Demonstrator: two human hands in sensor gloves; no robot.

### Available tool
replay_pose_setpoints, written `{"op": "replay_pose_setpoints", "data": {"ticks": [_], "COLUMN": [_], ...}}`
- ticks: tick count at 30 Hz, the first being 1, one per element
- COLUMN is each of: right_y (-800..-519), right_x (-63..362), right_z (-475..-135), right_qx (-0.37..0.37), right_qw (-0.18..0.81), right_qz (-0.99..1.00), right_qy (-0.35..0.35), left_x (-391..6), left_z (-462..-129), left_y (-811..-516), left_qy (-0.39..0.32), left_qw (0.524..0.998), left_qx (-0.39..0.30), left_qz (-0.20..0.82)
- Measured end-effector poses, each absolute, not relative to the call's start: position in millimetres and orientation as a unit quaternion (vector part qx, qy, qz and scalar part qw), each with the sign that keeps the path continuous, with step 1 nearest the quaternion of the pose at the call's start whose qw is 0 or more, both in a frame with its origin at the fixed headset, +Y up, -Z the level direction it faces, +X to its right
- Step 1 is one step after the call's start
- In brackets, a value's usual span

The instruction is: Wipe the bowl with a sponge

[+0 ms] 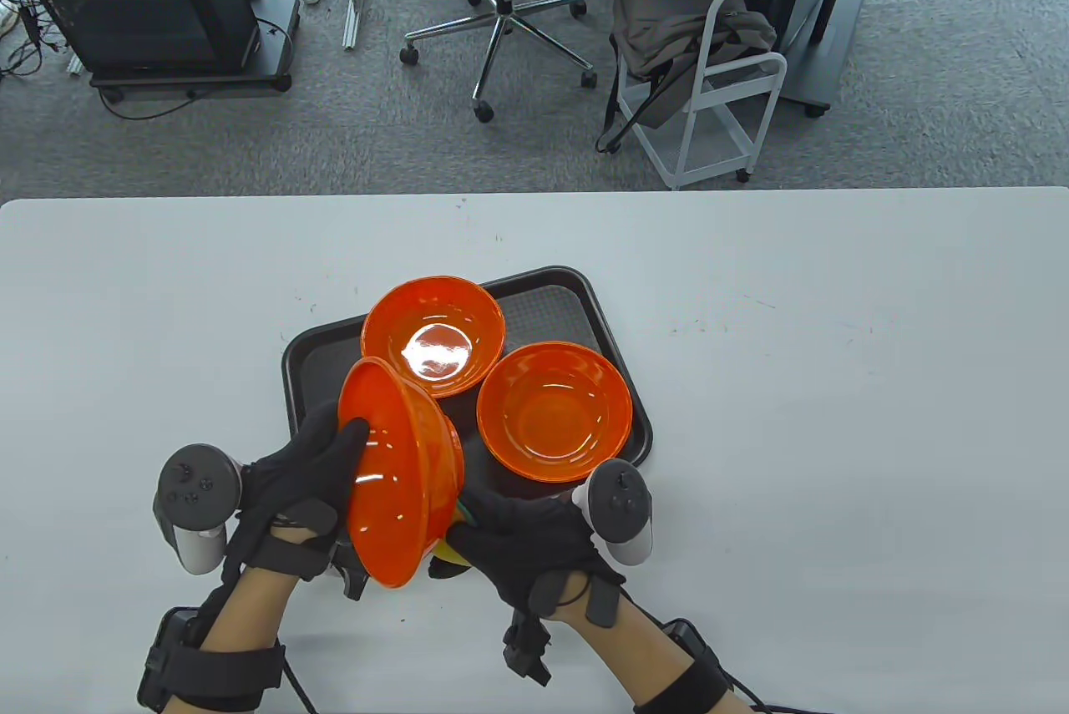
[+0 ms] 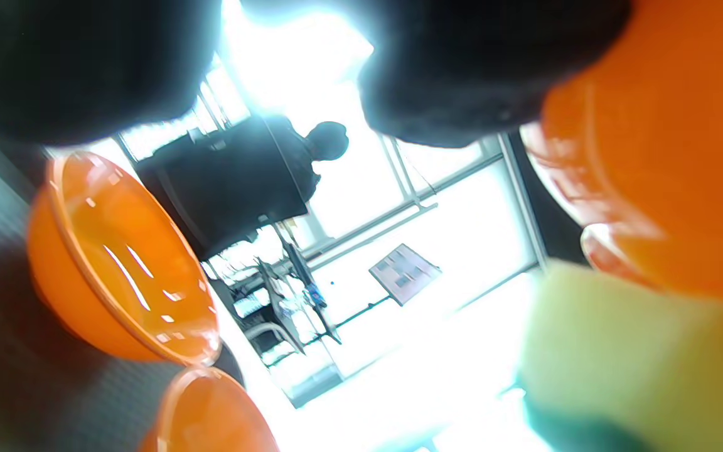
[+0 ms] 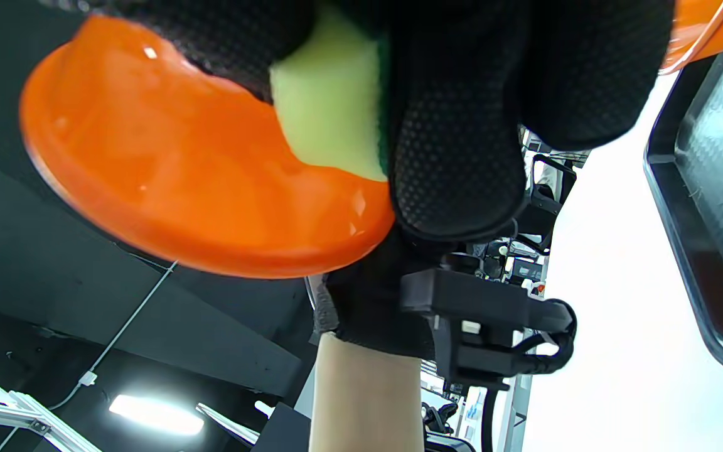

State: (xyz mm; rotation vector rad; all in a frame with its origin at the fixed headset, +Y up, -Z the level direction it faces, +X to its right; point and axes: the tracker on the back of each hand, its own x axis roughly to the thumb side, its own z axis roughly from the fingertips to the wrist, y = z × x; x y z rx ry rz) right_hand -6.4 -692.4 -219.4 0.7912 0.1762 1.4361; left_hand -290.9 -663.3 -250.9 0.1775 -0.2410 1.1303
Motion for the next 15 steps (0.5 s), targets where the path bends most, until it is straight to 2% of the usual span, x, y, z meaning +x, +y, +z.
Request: {"op": "replay_pose_setpoints", "data": {"ticks": [4,15], "right_y": [-687.1,-672.7], "right_x": [0.4,22.7], "right_z": [-221.2,-224.3], "right_qx": [0.35,0.336], "right_qw": [0.687,0.704], "right_qz": [0.633,0.626], "right_qy": [0.063,-0.01], "left_x": [-300.3,-303.8], "left_z": [-252.4,-253.6], "left_y": [-665.0,-666.3], "left_qy": [-0.079,-0.062], "left_qw": [0.845,0.853], "left_qx": [0.091,0.088], "left_qz": [0.52,0.51]}}
